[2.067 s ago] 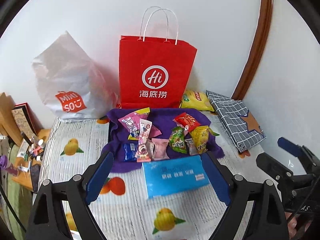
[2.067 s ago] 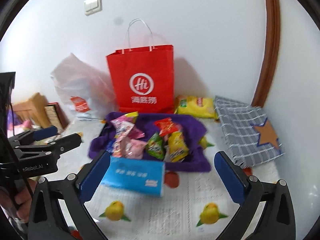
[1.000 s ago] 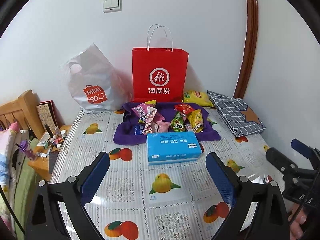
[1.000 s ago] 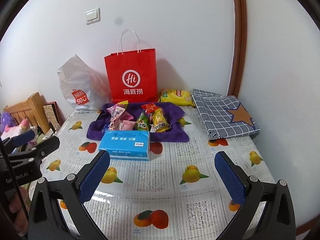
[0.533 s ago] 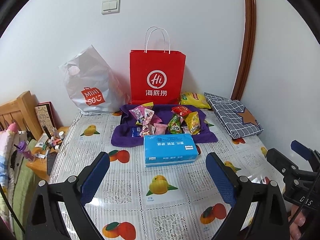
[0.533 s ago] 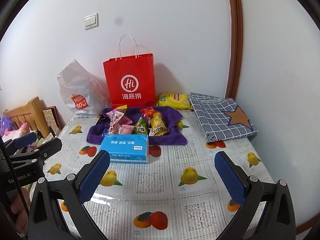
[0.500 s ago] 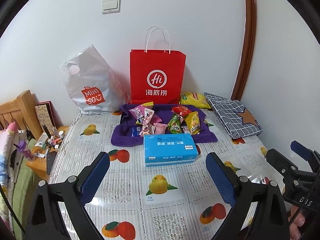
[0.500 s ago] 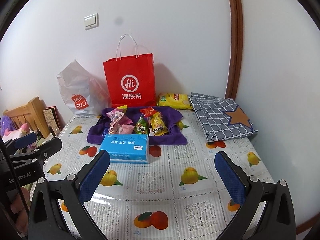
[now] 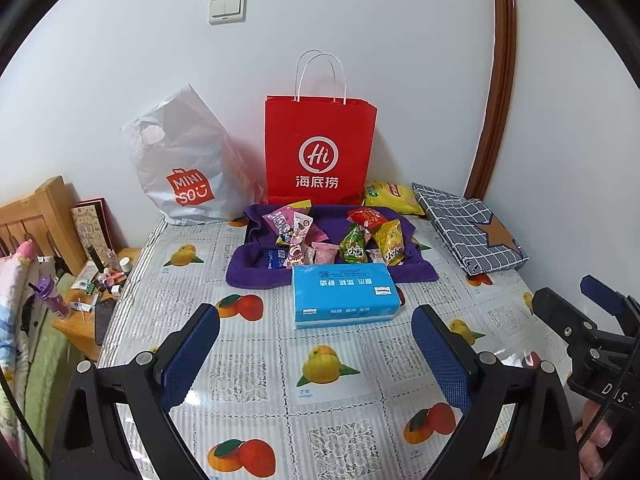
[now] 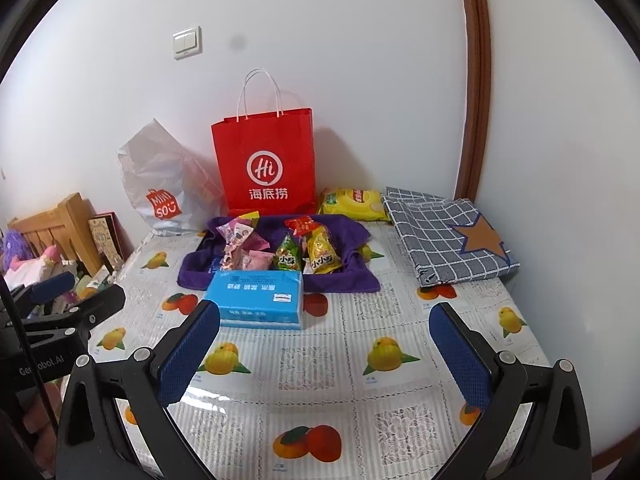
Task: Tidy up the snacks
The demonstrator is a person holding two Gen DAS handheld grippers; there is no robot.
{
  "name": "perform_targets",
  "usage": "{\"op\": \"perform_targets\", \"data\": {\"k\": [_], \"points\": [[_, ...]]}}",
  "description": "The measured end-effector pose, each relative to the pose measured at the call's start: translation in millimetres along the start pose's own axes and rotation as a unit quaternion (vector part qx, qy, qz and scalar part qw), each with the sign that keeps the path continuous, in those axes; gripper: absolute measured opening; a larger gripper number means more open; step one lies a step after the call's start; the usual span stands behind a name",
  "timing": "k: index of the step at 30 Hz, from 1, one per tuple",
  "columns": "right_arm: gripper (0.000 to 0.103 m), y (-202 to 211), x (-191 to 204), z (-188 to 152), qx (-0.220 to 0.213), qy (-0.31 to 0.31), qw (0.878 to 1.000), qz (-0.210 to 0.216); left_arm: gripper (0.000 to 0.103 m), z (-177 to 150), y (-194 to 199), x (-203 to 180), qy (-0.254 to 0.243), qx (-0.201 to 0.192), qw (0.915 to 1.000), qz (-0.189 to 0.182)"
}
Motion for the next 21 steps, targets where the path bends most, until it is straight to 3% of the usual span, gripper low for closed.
{"op": "perform_targets", "data": {"k": [21], "points": [[0.103,-0.9,6.6,0.0,0.004,0.012,1.000,-0.008,0.097,-1.9,0.5,7.9,0.013,0.002,0.9999,-0.002]]}}
Point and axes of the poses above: each gripper's, at about its wrist camera, not at the fingertips, and y roughly against the way its jaws point, x to its left, z to its top, the point moved 6 cm from there along -y, roughly the way its jaws point, and after that the axes turned 12 degrees about z, right-handed, at the moved point
